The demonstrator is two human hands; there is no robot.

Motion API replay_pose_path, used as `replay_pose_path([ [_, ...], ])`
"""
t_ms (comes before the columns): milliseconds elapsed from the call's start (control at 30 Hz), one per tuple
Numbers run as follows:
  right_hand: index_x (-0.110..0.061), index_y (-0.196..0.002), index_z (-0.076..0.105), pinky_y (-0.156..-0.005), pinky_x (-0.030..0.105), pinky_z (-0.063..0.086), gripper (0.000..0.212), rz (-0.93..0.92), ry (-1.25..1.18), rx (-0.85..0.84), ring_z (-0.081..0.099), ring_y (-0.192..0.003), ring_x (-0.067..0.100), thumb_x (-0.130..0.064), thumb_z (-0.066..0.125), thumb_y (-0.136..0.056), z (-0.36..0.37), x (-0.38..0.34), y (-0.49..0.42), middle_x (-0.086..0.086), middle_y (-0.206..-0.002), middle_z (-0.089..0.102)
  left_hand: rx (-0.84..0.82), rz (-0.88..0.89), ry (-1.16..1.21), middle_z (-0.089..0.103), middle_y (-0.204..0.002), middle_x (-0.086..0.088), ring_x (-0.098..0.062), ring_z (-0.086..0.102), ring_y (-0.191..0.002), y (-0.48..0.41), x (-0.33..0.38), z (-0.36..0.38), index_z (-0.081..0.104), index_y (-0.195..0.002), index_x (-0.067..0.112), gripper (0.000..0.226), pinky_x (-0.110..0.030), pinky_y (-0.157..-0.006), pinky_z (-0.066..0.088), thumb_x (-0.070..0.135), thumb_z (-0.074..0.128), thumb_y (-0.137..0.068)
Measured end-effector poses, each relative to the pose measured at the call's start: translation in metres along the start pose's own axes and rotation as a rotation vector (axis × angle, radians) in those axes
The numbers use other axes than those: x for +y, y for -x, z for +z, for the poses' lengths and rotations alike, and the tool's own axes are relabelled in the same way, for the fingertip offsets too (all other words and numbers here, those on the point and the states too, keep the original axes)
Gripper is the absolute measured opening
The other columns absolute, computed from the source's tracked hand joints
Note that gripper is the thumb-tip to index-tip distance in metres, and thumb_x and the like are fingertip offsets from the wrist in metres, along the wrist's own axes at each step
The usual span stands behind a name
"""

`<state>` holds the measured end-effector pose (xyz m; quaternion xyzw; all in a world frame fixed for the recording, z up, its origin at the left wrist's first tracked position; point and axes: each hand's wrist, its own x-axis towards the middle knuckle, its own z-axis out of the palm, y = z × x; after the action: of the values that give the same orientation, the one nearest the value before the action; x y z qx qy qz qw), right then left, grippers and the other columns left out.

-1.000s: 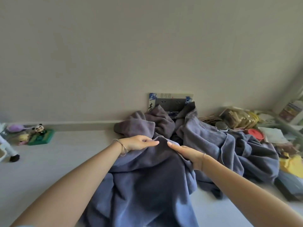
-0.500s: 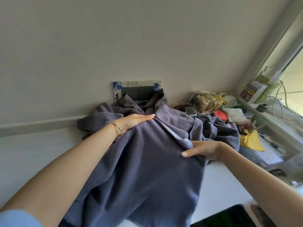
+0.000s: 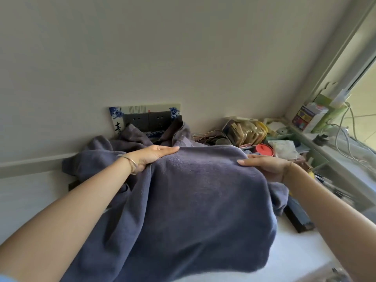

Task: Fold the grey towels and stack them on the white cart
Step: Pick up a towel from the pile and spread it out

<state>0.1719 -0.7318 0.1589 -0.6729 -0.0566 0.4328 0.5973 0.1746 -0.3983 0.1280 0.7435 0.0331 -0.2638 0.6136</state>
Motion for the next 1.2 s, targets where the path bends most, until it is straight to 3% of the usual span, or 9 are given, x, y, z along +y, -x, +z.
replay_pose_path([
  [167,-0.003,-0.105,0.058,-0.077,0.019,0.051,0.03,-0.11,-0.064,0.265,0.06,-0.087,0.013,-0.024,0.068,-0.085,-0.018,0.009,-0.065,0.006,-0.094,0.061,0.683,0.291,-0.463,0.066,-0.093,-0.003,-0.022,0.063,-0.091,-0.061,-0.032,0.008,0.066,-0.1,0.012,0.019,-0.031,-0.079,0.049,0.024,0.067,-0.085],
  [233,-0.008,-0.083,0.054,-0.072,0.018,0.049,0.012,-0.125,0.036,0.28,0.053,-0.081,0.013,-0.015,0.062,-0.088,-0.023,0.018,-0.085,0.002,-0.081,0.053,0.787,0.516,-0.686,0.062,-0.103,-0.006,-0.026,0.059,-0.095,-0.073,-0.044,0.022,0.063,-0.108,0.014,0.024,-0.035,-0.082,0.047,0.023,0.063,-0.087],
  [333,-0.016,-0.085,0.048,-0.083,0.026,0.047,0.022,-0.154,0.167,0.269,0.056,-0.088,0.017,-0.009,0.069,-0.083,-0.035,0.024,-0.101,0.002,-0.086,0.06,0.584,0.779,-0.875,0.061,-0.117,-0.002,-0.02,0.054,-0.107,-0.084,-0.056,0.056,0.061,-0.12,0.019,0.036,-0.029,-0.092,0.038,0.035,0.042,-0.093],
  [433,-0.017,-0.114,0.057,-0.095,0.025,0.047,0.033,-0.152,0.323,0.201,0.062,-0.1,0.013,-0.013,0.069,-0.084,-0.034,0.022,-0.106,0.004,-0.109,0.067,0.451,0.735,-0.999,0.055,-0.132,0.001,-0.016,0.048,-0.123,-0.095,-0.075,0.076,0.054,-0.131,0.02,0.052,-0.031,-0.104,0.032,0.045,0.028,-0.094],
  [600,-0.032,-0.117,0.06,-0.099,0.018,0.038,0.043,-0.166,0.67,0.077,0.052,-0.106,0.003,-0.026,0.076,-0.078,-0.032,0.019,-0.11,-0.006,-0.117,0.058,0.543,0.774,-0.786,0.063,-0.098,0.004,-0.013,0.053,-0.094,-0.108,-0.084,0.065,0.065,-0.097,0.016,0.052,-0.03,-0.084,0.041,0.058,0.035,-0.092],
  [767,-0.037,-0.105,0.056,-0.108,0.035,0.031,0.051,-0.193,1.132,0.088,0.038,-0.112,0.014,-0.046,0.083,-0.063,-0.037,0.032,-0.123,-0.003,-0.115,0.044,0.426,0.753,-0.785,0.059,-0.109,0.004,-0.008,0.047,-0.106,-0.108,-0.087,0.061,0.065,-0.111,0.022,0.061,-0.022,-0.095,0.034,0.069,0.04,-0.083],
  [867,-0.016,-0.106,0.061,-0.104,0.034,0.036,0.052,-0.18,1.081,0.167,0.046,-0.109,0.017,-0.042,0.082,-0.067,-0.041,0.024,-0.117,0.002,-0.114,0.051,0.427,0.722,-0.857,0.059,-0.107,0.008,-0.006,0.045,-0.106,-0.108,-0.085,0.061,0.064,-0.108,0.026,0.063,-0.021,-0.094,0.031,0.075,0.05,-0.071],
  [1033,-0.017,-0.086,0.063,-0.068,0.02,0.053,0.014,-0.051,0.522,-0.007,0.068,-0.079,0.01,-0.021,0.074,-0.078,-0.066,-0.009,-0.083,-0.005,-0.083,0.071,0.589,0.627,-0.654,0.059,-0.072,0.006,-0.016,0.053,-0.079,-0.108,-0.057,0.059,0.059,-0.069,0.025,0.038,-0.032,-0.08,0.039,0.062,0.054,-0.075],
  [1200,-0.016,-0.088,0.059,-0.058,0.021,0.053,0.028,-0.181,0.366,0.544,0.06,-0.069,0.016,-0.02,0.08,-0.071,-0.092,0.002,-0.105,0.004,-0.079,0.063,0.653,0.48,-0.719,0.064,-0.093,0.0,-0.024,0.054,-0.094,-0.123,-0.043,0.053,0.066,-0.086,0.023,0.026,-0.037,-0.084,0.041,0.048,0.062,-0.08],
])
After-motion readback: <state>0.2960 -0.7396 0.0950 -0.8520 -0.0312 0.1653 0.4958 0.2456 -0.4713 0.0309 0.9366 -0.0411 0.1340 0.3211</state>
